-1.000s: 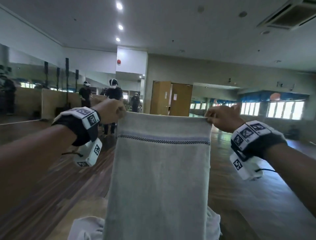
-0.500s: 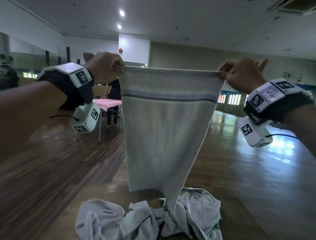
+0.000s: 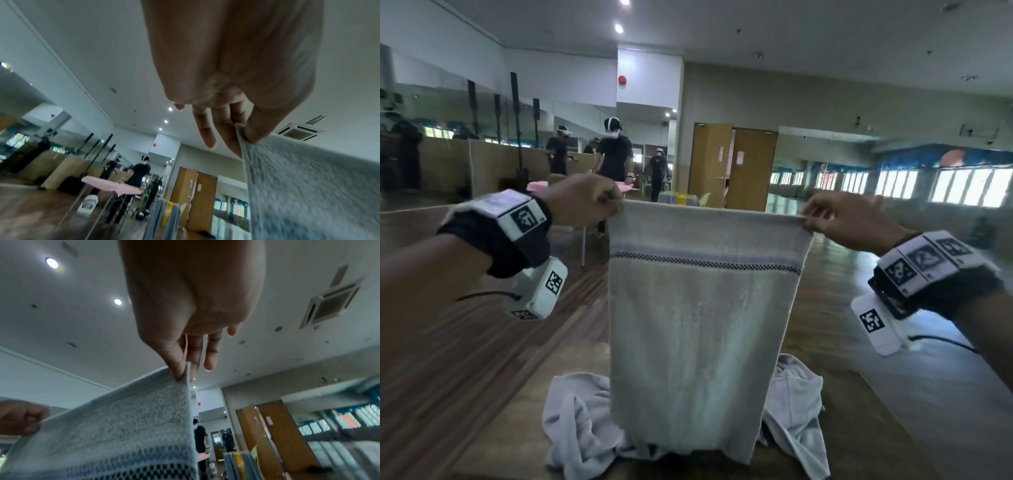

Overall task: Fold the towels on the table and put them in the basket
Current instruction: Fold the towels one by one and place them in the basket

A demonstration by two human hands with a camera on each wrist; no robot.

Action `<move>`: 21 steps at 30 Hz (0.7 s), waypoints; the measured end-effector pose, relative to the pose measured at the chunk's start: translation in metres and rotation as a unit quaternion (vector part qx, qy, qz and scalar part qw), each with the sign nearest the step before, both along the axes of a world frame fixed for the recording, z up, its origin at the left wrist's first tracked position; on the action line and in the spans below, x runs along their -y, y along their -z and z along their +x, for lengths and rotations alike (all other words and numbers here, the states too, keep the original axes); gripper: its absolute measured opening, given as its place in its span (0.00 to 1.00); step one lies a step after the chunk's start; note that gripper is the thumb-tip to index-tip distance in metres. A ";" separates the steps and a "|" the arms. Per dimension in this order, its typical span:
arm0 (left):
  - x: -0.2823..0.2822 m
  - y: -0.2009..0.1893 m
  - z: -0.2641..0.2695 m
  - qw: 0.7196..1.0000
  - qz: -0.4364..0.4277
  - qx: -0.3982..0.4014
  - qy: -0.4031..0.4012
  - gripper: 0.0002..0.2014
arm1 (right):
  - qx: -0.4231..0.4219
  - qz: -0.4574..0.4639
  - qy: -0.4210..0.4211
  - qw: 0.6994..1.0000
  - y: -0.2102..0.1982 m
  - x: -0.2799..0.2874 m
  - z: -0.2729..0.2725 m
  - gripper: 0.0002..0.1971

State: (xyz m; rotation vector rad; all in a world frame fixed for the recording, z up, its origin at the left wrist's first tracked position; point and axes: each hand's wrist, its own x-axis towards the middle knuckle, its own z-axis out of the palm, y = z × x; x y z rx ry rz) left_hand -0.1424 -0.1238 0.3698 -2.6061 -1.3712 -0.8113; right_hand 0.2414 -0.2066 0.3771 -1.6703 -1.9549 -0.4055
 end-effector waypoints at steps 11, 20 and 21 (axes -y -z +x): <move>0.008 0.260 -0.007 0.962 -0.226 -0.153 -0.006 0.04 | -0.031 -0.311 -0.050 0.949 0.266 0.006 0.004 0.12; -0.013 0.361 0.008 0.975 -0.185 -0.118 -0.043 0.15 | -0.104 -0.313 0.010 0.944 0.397 -0.007 0.009 0.13; -0.019 0.366 0.010 0.978 -0.174 -0.107 -0.045 0.16 | -0.115 -0.304 0.017 0.946 0.402 -0.012 0.009 0.11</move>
